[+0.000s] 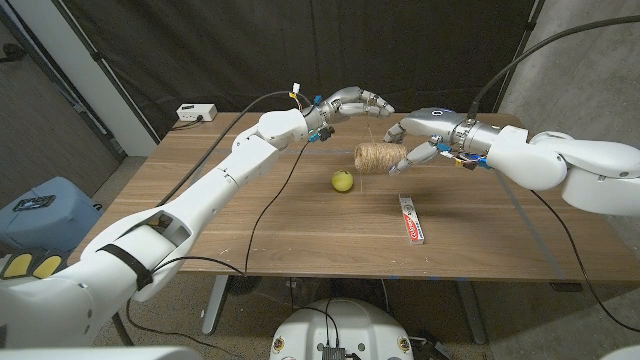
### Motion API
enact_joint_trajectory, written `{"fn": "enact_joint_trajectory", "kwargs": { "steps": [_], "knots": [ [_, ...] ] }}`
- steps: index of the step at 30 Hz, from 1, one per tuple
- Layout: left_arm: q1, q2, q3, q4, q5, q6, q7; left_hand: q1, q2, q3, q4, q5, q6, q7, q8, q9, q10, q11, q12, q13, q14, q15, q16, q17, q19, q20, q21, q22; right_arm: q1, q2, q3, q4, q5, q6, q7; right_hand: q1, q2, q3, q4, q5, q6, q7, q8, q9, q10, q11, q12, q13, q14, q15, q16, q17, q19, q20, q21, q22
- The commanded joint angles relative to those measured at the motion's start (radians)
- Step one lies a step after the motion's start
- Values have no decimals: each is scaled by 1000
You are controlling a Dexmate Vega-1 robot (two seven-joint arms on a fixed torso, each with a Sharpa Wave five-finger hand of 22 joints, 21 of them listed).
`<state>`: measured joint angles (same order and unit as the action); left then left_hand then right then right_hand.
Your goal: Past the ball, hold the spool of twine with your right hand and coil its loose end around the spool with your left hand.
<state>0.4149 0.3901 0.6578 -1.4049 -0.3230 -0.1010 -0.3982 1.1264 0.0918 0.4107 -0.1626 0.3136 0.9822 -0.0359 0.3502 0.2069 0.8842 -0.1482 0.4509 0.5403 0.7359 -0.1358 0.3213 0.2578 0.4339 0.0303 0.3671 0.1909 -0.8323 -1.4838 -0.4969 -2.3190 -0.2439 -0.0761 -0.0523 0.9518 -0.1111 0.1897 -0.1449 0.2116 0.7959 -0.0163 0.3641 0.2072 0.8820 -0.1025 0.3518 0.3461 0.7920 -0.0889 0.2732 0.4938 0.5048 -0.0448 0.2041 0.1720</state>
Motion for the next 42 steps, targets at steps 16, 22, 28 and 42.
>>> {"fn": "enact_joint_trajectory", "kwargs": {
  "steps": [16, 22, 28, 42],
  "knots": [
    [18, 12, -8, -9, -1, 15, 13, 4, 7, -6, 0, 4, -15, -1, -9, 4, -6, 2, -6, 4, -7, 2, -2, 8, -10, 3, 3, 2, 12, -20, 15, -18, -13, -37, -14, 164, 175, -3, 2, 6, 190, -171, 19, 12, 101, -86, 4, 2, 13, -144, -4, 3, 7, -42, -3, 4],
    [24, 17, -8, -17, 2, 20, 19, 1, 7, -6, 2, 3, -13, 0, -9, 5, -6, 1, -7, 4, -7, 4, -4, 8, -10, 3, 4, 2, 14, -28, 21, -16, 5, -25, -25, 167, 175, -3, 0, 7, 192, -171, 20, 12, 102, -87, 4, 2, 15, -145, -5, 3, 7, -42, -3, 4],
    [29, 17, -10, -18, -2, 21, 19, 3, 7, -6, 0, 3, -15, -1, -10, 5, -6, 0, -8, 5, -8, 3, -5, 8, -11, 2, 4, 2, 9, -62, 33, -24, 30, -15, -60, 168, 175, -3, -1, 7, 194, -170, 21, 12, 105, -87, 4, 2, 16, -145, -6, 4, 8, -43, -3, 4],
    [39, 21, -9, -25, 1, 33, 29, 2, 8, -7, 1, 3, -16, 0, -12, 5, -7, 0, -12, 7, -8, 5, -6, 9, -12, 2, 4, 2, -170, -69, 237, 0, 70, 41, -94, 171, 175, -3, -2, 7, 192, -167, 20, 12, 104, -84, 3, 4, 18, -145, -9, 5, 12, -47, -2, 4]
  ]
}}
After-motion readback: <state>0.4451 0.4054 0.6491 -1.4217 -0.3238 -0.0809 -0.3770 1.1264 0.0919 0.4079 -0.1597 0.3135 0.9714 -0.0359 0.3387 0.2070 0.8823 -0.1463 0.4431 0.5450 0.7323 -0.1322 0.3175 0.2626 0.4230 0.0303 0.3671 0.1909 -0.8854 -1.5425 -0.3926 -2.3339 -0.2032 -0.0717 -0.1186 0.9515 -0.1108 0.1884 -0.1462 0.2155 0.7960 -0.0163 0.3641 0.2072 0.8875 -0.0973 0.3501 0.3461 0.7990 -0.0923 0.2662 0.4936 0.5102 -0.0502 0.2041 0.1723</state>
